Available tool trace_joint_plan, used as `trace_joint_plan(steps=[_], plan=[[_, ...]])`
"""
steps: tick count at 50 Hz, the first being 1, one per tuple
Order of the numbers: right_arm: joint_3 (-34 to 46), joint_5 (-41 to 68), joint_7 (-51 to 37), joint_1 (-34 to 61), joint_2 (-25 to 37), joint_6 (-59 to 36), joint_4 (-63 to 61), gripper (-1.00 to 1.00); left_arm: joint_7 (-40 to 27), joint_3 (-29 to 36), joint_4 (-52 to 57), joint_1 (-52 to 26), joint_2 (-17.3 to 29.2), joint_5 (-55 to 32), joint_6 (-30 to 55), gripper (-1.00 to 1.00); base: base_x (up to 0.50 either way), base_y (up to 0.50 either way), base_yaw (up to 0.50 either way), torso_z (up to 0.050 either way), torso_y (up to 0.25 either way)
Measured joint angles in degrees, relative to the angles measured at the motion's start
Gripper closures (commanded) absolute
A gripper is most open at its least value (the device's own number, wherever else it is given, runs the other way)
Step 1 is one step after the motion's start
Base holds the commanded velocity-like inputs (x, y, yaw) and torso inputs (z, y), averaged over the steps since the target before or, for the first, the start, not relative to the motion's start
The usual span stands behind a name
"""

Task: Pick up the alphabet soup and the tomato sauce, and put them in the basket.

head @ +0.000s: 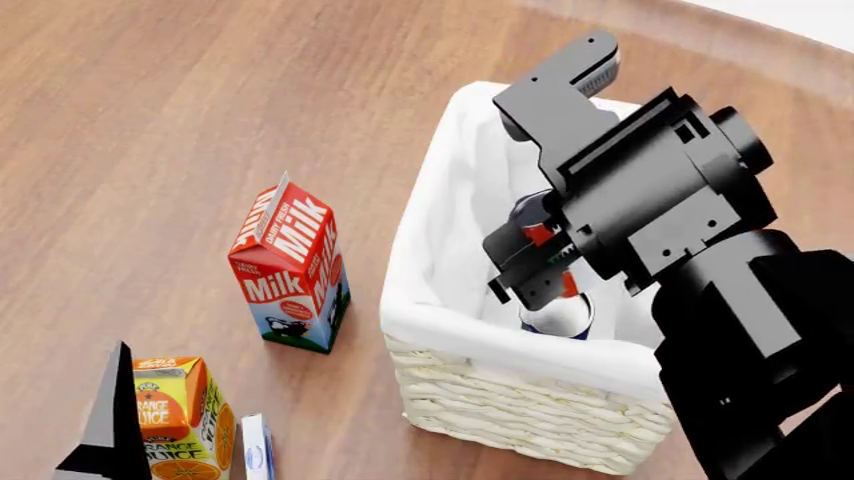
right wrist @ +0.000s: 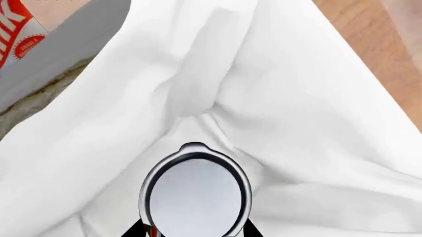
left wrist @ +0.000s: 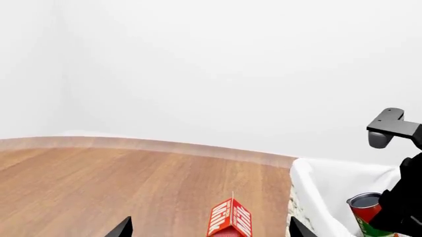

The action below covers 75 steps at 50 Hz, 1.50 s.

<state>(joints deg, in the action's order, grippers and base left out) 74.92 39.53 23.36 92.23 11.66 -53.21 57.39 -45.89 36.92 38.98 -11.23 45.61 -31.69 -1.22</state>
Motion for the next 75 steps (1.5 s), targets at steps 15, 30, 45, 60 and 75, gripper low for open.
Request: trace_joint_plan(steps=[15,30,45,60,75], plan=[[0.3,-1.0,0.1,0.4,-0.7,0.8,1.6,-1.00,0.1,0.0,0.1,-0.1,0.0,-0.1,0.1,-1.00,0.00,0.00,0.00,0.000,0.001],[-0.1,-1.0,-0.7,1.1,0.0,-0.1,0.0,-1.00,0.1,-0.1,0.3,-0.1,0.0,-0.1,0.2,-1.00,0.00,0.00,0.00,0.000,0.000],[-1.5,0.4,-3.5,2.6,2.8,-3.9,-7.1,-1.00,-0.5,-0.5,1.9,-0.1,0.6,-0.4,0.5,-1.00,0.00,0.00,0.00,0.000,0.000],[-7.4,5.9,-10.5,3.4,10.2,-9.8,-22.8,-1.00,-1.5,-1.1,4.4,-0.1,1.6,-0.7,1.0,-1.00,0.00,0.00,0.00,0.000,0.000],[-15.1,11.5,-18.4,0.7,17.2,-10.2,-37.4,-1.00,-2.1,-1.4,6.1,0.1,2.1,-0.6,1.3,-1.00,0.00,0.00,0.00,0.000,0.000]])
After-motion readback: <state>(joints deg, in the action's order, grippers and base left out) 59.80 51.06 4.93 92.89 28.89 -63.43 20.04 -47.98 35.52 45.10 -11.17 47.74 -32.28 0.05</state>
